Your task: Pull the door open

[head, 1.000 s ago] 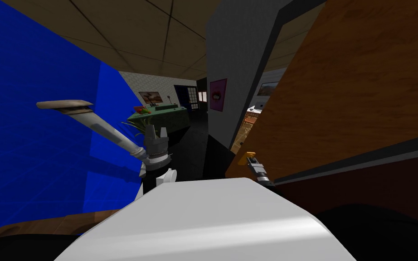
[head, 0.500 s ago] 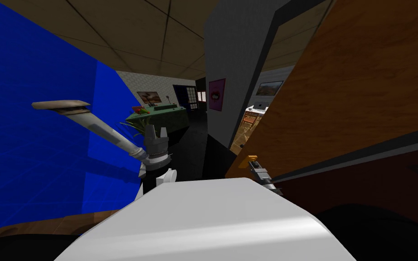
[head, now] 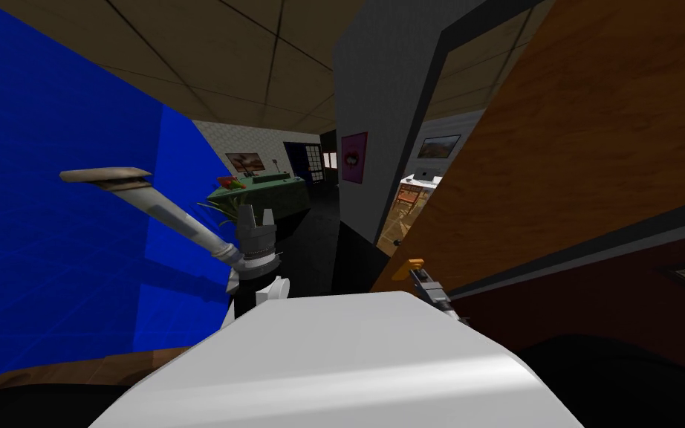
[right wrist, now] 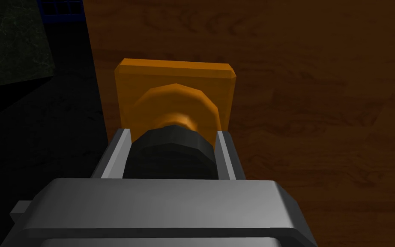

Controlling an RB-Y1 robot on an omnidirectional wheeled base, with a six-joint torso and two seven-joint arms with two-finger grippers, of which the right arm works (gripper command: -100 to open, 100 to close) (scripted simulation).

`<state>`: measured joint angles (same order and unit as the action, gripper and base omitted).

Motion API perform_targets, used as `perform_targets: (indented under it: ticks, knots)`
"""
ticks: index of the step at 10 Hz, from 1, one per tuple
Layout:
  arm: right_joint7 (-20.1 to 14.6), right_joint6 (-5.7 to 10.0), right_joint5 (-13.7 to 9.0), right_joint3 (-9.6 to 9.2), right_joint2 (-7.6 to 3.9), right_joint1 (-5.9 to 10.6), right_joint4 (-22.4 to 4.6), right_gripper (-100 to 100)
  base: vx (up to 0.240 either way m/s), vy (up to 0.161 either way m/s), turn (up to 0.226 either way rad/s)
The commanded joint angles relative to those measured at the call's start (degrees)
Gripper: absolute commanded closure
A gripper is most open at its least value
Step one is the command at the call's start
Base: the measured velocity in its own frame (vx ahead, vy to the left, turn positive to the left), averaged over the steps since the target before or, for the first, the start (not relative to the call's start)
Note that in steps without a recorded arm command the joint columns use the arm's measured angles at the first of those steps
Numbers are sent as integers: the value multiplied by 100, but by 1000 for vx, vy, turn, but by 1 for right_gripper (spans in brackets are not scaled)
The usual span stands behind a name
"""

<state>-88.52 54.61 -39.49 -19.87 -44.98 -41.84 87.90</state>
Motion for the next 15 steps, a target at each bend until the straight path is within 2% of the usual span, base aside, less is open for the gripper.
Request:
perform_targets:
  ticks: [1, 4, 6, 15]
  knots:
    - [-78, 186, 60, -50, -2, -18, -141, 100, 48, 22, -6]
    - [-240, 582, 187, -136, -4, -32, -472, 100, 48, 23, 3]
    - [-370, 901, 288, -204, -6, -45, -738, 100, 53, 31, 5]
    - [-1057, 2597, 820, -565, -38, -146, -2169, 100, 52, 24, 9]
